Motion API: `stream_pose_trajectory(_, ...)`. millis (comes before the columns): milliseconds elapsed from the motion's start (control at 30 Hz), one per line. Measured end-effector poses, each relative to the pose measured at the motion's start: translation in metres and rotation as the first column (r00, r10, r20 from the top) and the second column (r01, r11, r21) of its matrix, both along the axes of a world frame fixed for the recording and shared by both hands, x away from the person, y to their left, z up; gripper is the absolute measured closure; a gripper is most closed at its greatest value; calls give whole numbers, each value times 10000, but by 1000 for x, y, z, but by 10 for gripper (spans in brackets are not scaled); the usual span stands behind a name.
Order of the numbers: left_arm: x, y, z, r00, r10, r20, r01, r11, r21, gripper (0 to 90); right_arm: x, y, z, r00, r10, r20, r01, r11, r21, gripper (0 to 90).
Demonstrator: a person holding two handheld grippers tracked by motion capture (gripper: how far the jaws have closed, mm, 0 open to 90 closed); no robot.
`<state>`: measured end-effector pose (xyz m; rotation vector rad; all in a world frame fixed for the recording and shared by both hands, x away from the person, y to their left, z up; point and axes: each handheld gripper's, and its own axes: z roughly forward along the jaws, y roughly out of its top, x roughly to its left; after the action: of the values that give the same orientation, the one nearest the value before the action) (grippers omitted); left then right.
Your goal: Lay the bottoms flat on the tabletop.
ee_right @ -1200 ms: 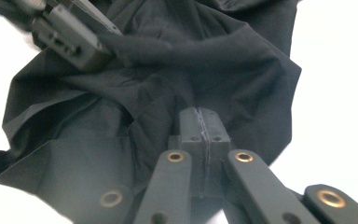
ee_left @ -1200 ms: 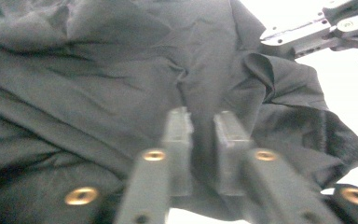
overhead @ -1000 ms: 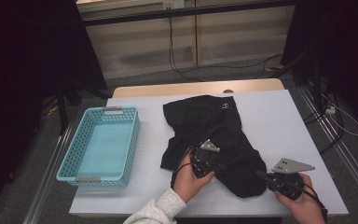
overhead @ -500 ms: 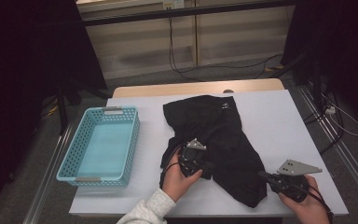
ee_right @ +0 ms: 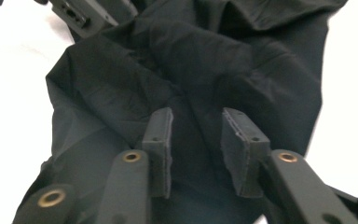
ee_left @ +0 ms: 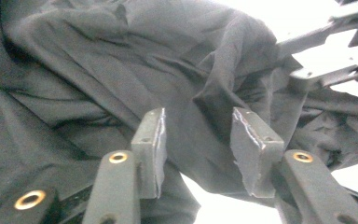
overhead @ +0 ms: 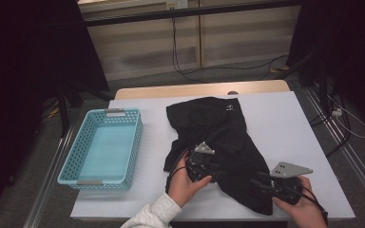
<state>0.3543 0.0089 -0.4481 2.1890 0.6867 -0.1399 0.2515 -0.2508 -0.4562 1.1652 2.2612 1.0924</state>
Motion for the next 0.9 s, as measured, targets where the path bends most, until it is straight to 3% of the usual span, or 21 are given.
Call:
stream_pose_trajectory(133, 0, 1, 4, 10000, 18, -13, -18, 9999, -118, 524, 4, 9, -8, 9986, 295, -434, -302, 9994, -178, 696)
stream_pose_trajectory(200, -1, 0, 4, 10000, -14, -7, 14, 9999, -103, 508, 6, 12, -10, 9980, 475, -419, -471, 9988, 89, 851)
stream_pose_trajectory(233, -2, 0, 4, 10000, -27, -11, 27, 9999, -121, 496, 6, 14, -9, 9964, 659, -536, -652, 9978, 140, 882)
stream_pose_trajectory(300, -3, -1, 4, 9999, -109, 18, 109, 9999, -33, 488, 7, 17, -7, 9962, 699, -513, -699, 9976, 11, 891)
stream_pose_trajectory(433, -7, -1, 6, 9998, -182, 66, 183, 9998, -126, 492, 9, 17, -2, 9978, 577, -316, -566, 9978, 343, 893)
stream_pose_trajectory(500, -9, -2, 8, 9997, -229, 101, 232, 9995, -211, 491, 11, 15, 1, 9983, 540, -231, -518, 9947, 890, 894)
stream_pose_trajectory(633, -9, 0, 10, 9998, -184, 75, 187, 9993, -337, 471, 13, 17, 4, 9971, 717, -258, -673, 9874, 1436, 894)
stream_pose_trajectory(767, -8, 4, 10, 9999, -93, 40, 94, 9996, -262, 472, 13, 33, -1, 9900, 1323, -497, -1269, 9869, 997, 893)
stream_pose_trajectory(833, -8, 6, 9, 10000, -26, 9, 26, 9996, -271, 473, 15, 38, -3, 9905, 1304, -430, -1277, 9900, 601, 891)
stream_pose_trajectory(900, -9, 7, 9, 10000, -5, 49, 6, 9995, -305, 473, 18, 39, -4, 9918, 1209, -404, -1179, 9906, 700, 892)
